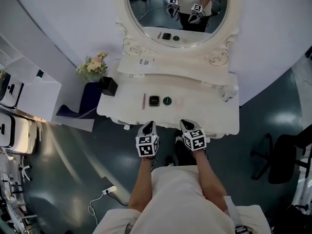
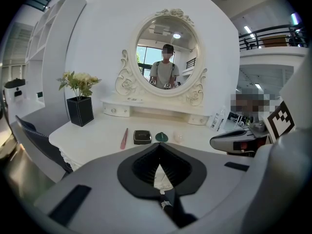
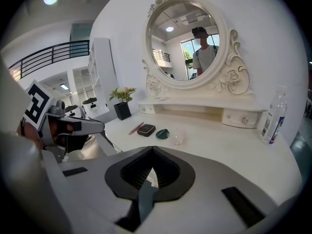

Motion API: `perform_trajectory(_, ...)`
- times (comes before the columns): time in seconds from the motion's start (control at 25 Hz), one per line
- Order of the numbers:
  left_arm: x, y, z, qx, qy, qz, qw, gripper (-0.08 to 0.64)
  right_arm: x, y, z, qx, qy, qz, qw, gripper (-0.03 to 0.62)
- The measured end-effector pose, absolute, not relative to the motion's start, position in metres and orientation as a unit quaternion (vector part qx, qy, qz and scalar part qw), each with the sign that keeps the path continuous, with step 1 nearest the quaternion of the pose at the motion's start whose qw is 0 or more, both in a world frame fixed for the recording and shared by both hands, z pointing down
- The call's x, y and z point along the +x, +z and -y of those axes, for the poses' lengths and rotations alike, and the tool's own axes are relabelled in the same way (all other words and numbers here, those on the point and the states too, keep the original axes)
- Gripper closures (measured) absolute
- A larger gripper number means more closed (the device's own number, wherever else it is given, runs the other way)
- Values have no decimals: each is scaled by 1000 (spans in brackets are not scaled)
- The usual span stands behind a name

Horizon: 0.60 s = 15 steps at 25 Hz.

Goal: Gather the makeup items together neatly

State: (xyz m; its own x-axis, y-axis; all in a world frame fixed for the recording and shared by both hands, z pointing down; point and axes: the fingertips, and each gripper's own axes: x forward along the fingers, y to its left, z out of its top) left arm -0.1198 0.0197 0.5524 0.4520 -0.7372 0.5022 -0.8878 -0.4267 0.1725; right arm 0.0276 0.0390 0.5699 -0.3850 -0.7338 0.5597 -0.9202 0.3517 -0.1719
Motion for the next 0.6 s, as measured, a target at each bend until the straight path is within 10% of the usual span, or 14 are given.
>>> perform_trajectory(0.6, -118, 553, -22, 830, 183, 486, 204, 545, 28, 566, -41, 526, 222, 795, 206, 549)
